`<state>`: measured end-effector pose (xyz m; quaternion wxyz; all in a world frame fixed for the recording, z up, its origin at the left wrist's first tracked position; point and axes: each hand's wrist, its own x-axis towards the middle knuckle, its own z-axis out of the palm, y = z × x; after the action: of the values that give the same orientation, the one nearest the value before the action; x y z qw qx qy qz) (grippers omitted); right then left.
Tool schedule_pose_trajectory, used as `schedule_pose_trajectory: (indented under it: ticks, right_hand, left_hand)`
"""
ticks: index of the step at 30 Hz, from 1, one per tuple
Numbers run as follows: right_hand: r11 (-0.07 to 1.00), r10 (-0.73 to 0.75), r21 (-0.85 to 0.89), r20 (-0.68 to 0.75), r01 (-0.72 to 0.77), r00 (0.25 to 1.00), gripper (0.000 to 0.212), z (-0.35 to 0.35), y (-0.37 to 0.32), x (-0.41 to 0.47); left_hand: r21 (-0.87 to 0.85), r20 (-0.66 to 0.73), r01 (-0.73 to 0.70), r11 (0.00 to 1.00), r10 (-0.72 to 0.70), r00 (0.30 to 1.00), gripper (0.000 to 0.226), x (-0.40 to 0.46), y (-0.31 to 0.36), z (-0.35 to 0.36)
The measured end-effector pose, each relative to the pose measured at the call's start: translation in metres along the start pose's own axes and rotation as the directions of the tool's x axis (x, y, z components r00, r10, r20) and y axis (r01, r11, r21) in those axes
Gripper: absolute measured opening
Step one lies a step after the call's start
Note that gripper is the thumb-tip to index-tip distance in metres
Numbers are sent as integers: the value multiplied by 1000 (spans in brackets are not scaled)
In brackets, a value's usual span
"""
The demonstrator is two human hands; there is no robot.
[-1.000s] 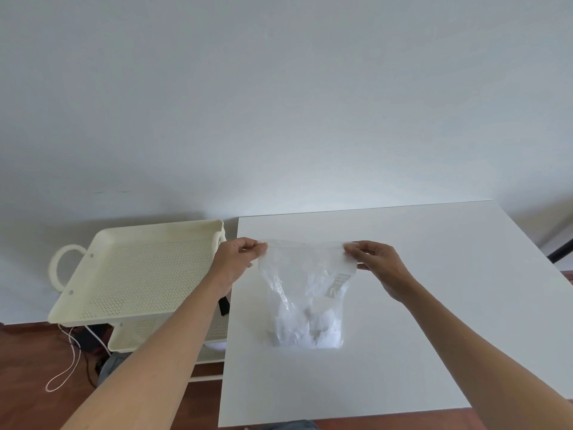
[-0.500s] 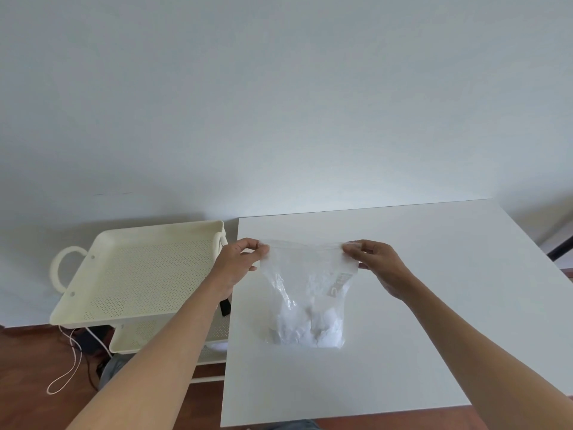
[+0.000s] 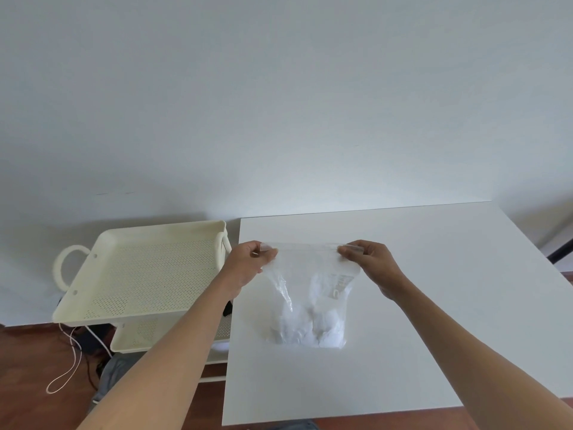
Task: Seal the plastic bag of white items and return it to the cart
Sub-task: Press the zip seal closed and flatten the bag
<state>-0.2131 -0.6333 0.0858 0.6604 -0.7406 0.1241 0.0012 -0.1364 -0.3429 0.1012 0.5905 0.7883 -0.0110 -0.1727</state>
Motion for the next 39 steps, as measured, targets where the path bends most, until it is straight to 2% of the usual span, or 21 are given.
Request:
schedule_pose_trajectory:
  ticks: [7,11,15,22,25,29,32,39]
  right_hand:
    - [999,22,-36,126,-18,992,25,-4,-6,-2]
    - [999,24,-48,54,-22,998,14,-3,-7,-2]
    - [999,24,-48,31,-22,999,11,2,-8,-4]
    - [998,8,-67,86,-2,996,22,-1,-11,-11]
    - [992,23,-126,115,-9,993,24,-3,-15,-11]
    - [988,18,-151,52,-10,998,17,-1,-16,-8]
    - [990,24,-140,17,-21,1000,14,-2,-15,-8]
    - [992,15,-123,32,-11,999,17,-1,-17,-16]
  left_hand:
    - [-13,-3,-11,1000,11,1000,8,-4,4,-3]
    - [-18,35,-17,1000,18,999,18,-8,7,-3]
    - [-5,72,-35,999,35,997,22,-10,8,-5]
    - [-5,-32,-14,1000,14,999,27,-8,1,-5]
    - [12,-30,-25,1000,26,999,22,-9,2,-5]
    - [-21,17,-50,999,51,999,21,-15,5,-7]
    - [-59,-6,-53,997,52,999,21,-17,3,-12]
    - [-56,-53,-44,997,41,998,15,-23,1,-17]
